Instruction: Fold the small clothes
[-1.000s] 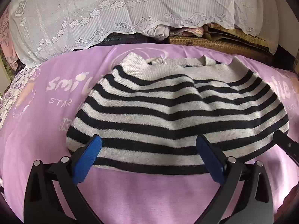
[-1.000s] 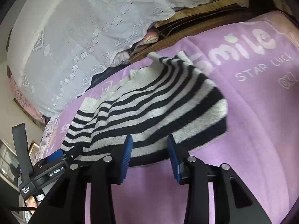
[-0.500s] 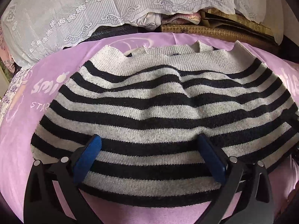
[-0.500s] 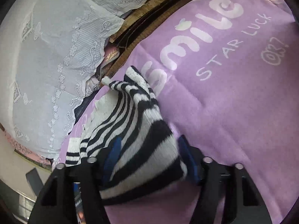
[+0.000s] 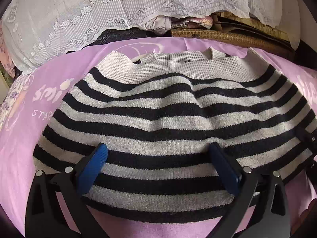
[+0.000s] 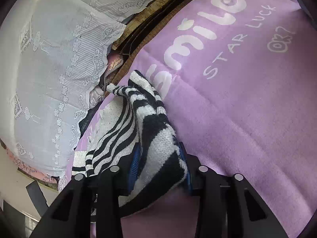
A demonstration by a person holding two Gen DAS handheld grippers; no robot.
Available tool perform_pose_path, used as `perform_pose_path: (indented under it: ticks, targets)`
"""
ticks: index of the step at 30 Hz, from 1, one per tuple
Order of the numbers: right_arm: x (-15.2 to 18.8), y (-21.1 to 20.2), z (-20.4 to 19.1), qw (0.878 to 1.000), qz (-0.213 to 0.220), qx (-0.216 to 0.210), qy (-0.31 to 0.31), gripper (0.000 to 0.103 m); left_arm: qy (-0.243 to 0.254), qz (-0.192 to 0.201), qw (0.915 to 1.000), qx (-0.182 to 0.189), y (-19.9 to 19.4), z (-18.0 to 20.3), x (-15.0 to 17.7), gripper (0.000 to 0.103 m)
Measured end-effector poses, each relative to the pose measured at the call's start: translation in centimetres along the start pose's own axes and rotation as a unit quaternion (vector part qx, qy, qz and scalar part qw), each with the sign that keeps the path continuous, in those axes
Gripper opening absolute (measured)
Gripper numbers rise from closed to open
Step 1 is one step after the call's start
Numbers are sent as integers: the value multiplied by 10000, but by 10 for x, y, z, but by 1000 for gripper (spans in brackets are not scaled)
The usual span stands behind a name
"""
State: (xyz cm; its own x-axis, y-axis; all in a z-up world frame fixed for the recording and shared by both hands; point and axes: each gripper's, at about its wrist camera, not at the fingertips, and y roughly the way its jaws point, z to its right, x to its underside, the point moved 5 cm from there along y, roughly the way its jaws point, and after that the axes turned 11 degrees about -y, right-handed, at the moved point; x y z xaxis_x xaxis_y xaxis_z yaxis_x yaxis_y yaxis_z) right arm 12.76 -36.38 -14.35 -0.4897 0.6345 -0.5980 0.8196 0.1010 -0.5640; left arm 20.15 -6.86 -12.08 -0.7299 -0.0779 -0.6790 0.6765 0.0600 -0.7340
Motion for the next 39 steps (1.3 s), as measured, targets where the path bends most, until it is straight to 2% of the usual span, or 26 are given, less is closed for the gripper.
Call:
perform_pose_path:
  ticks: [2,4,9,12,15,18,23,26,30,34,39]
  targets:
    - [-3,-4,-6,9997,154,6,-206,29,105,64,9999,-94,-1,3,0,99]
    - [-6,-12,-23,9970,370,84,-671,28,70,66,9999,-59,-4,1,-1,99]
    - [-6,-30,-65,9853,633,175,-1579,27,-261,-255,9985,416,-4,-5,-21,99]
    - [-4,-36,-82,9777,723,240,-1955,27,-59,-354,9983,467,0,8,-43,99]
    - [-2,-40,-91,9733,741,193,-2165,27,269,-321,9986,310,6,30,-65,99]
    - [2,-42,-99,9716,705,67,-2258,27,394,-424,9980,246,16,50,-72,99]
    - [10,-44,-116,9656,678,-11,-2509,27,322,-414,9984,224,29,63,-73,99]
    - [15,-47,-129,9618,654,-78,-2658,27,190,-389,9983,386,27,57,-74,99]
    - [28,-50,-158,9508,616,-157,-3033,27,169,-92,9989,424,16,43,-81,99]
    - [43,-47,-187,9363,548,-149,-3465,27,-21,246,9993,276,7,14,-96,98]
    - [55,-42,-223,9225,439,-302,-3823,27,-529,436,9974,217,6,-31,-115,98]
